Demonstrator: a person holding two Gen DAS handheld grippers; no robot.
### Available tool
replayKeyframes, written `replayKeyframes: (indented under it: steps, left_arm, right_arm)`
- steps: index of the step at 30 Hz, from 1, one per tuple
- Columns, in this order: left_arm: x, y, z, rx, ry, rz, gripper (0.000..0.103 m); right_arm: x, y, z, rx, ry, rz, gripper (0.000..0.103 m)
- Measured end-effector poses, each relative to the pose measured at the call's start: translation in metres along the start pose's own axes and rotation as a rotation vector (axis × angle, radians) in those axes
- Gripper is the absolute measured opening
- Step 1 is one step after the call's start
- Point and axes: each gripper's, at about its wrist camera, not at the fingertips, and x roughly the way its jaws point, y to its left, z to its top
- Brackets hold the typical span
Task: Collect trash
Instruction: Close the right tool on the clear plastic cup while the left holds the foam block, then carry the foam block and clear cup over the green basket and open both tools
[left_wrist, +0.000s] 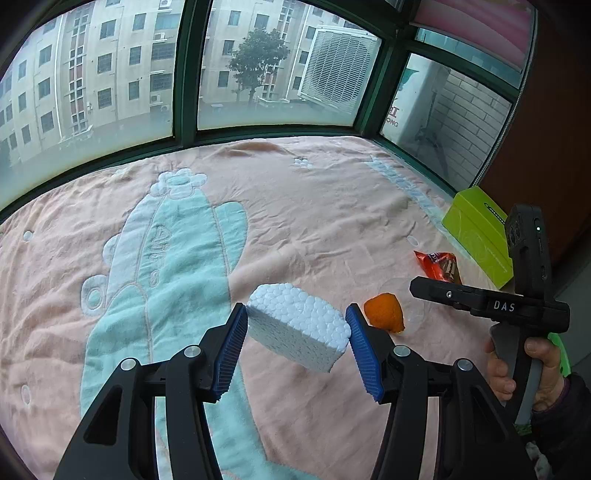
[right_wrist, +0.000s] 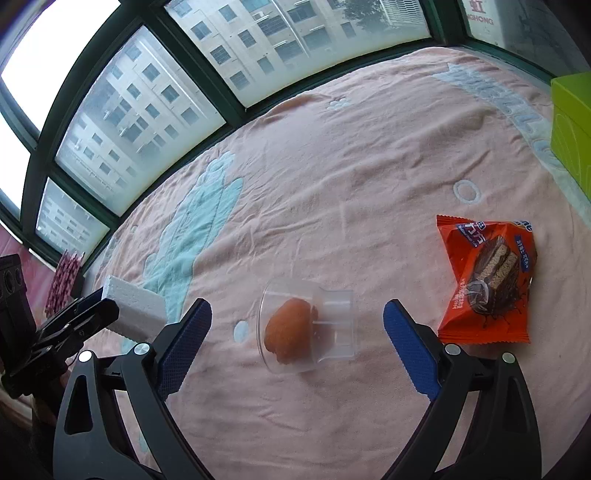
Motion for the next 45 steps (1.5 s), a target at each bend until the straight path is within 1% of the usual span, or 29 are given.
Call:
replayKeyframes:
  steps: [2,4,7,10,11,14,17,20,26,27,29,32,37,45]
  left_arm:
    - [0.000,0.001,-0.001,0.001,0.003,-0.001,0.053]
    - [0.001,0.001,-0.002,0.001,0.005,0.000,0.053]
    - [0.001,0.001,-0.002,0.000,0.005,-0.001,0.053]
    - [0.002,0.002,-0.003,-0.005,0.010,-0.001,0.053]
    - [0.003,0.002,-0.003,-0.006,0.012,0.000,0.053]
    - [0.003,0.002,-0.004,-0.005,0.014,-0.001,0.053]
    - [0.002,0.001,-0.005,-0.002,0.014,0.001,0.053]
    - [0.001,0.001,-0.005,-0.006,0.013,-0.002,0.053]
    - [-0.007,-0.005,-0.007,-0.003,-0.001,-0.010,0.053]
    - [-0.008,-0.006,-0.007,-0.002,-0.002,-0.013,0.053]
    - [-0.010,-0.010,-0.008,0.002,-0.005,-0.020,0.053]
    - [-0.015,-0.020,-0.007,0.011,-0.011,-0.037,0.053]
    - [-0.027,-0.043,-0.006,0.038,-0.033,-0.073,0.053]
    - [-0.047,-0.092,-0.011,0.078,-0.065,-0.137,0.053]
  right_arm:
    - [0.002,-0.006,0.000,0.035,0.006,0.017,0.085]
    - [0.004,-0.010,-0.001,0.056,0.019,0.029,0.083]
    - [0.004,-0.010,-0.004,0.044,0.028,0.029,0.081]
    - [0.007,-0.008,-0.007,0.026,0.047,0.021,0.076]
    - [0.007,-0.009,-0.008,0.024,0.049,0.016,0.070]
    - [0.010,-0.008,-0.010,0.024,0.062,0.007,0.058]
    - [0.005,-0.005,-0.013,-0.006,0.049,-0.019,0.058]
    - [-0.003,0.006,-0.015,-0.077,0.019,-0.088,0.058]
    - [-0.026,0.034,-0.025,-0.268,-0.045,-0.272,0.057]
    - [-0.028,0.037,-0.026,-0.288,-0.055,-0.295,0.057]
    - [-0.036,0.040,-0.031,-0.308,-0.069,-0.312,0.057]
    - [-0.053,0.040,-0.037,-0.298,-0.093,-0.321,0.057]
    - [-0.097,0.035,-0.051,-0.225,-0.145,-0.311,0.057]
    - [-0.172,0.027,-0.081,-0.136,-0.236,-0.352,0.057]
